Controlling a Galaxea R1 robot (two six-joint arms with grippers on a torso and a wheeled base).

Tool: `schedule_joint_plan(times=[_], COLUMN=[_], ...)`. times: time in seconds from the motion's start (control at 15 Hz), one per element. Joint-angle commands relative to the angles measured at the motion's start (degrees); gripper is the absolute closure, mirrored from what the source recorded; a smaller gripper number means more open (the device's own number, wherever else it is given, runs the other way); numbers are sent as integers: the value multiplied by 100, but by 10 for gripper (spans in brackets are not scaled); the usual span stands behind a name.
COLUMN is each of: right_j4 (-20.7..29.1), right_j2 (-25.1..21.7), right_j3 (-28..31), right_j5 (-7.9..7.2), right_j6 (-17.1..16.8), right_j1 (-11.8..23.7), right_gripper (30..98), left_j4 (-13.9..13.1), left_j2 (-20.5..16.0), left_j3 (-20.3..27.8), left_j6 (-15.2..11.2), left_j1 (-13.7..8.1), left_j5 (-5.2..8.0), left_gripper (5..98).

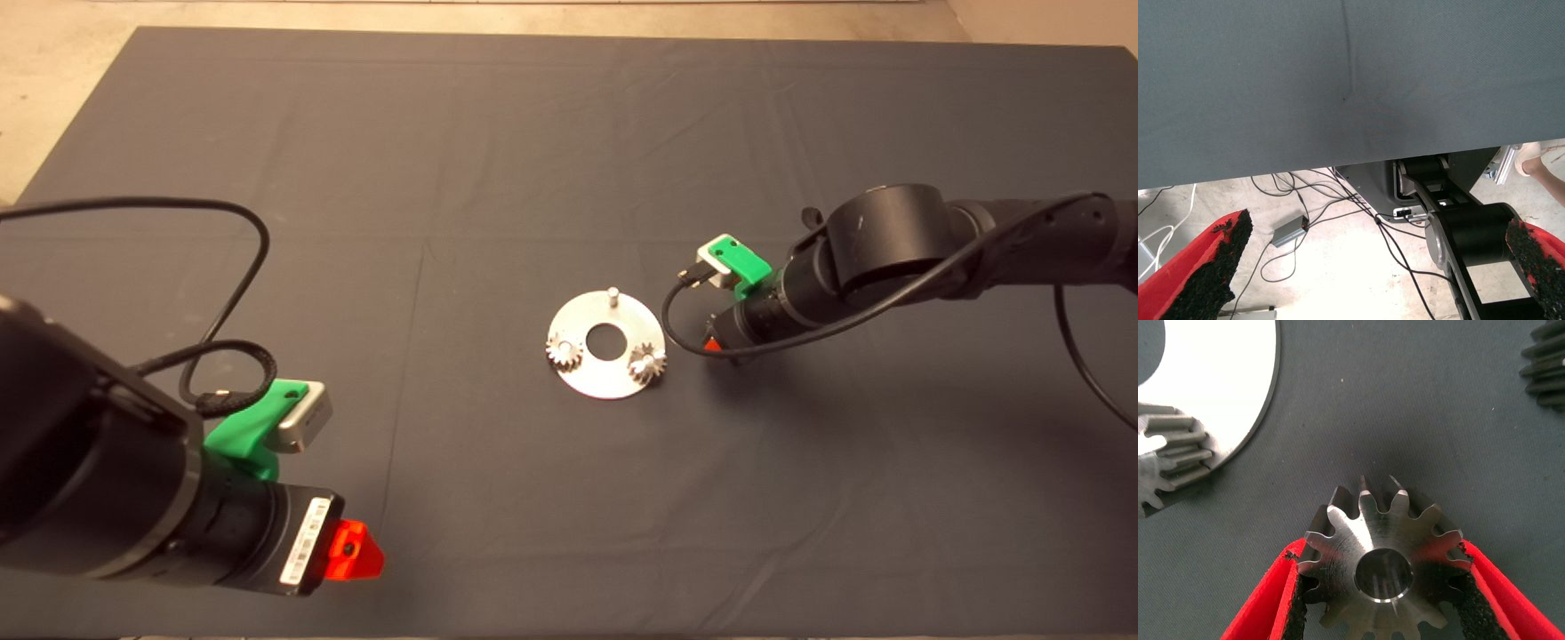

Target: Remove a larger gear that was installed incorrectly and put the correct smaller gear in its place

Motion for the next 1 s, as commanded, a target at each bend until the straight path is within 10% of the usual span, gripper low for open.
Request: schedule_joint_plan(times=[0.0,0.93], right_j4=[-6,-12], right_j2=[14,3], right_j3=[75,66], right_j5=[13,-13], right_j6=[25,25], right_j1=[54,-21], right_gripper=[801,787], left_j4=[2,2], left_j2=[-4,-4], left_j3=[106,106], left_j6=[-28,-28], left_j1=[-47,-47], left_j5=[19,19], left_gripper=[59,59])
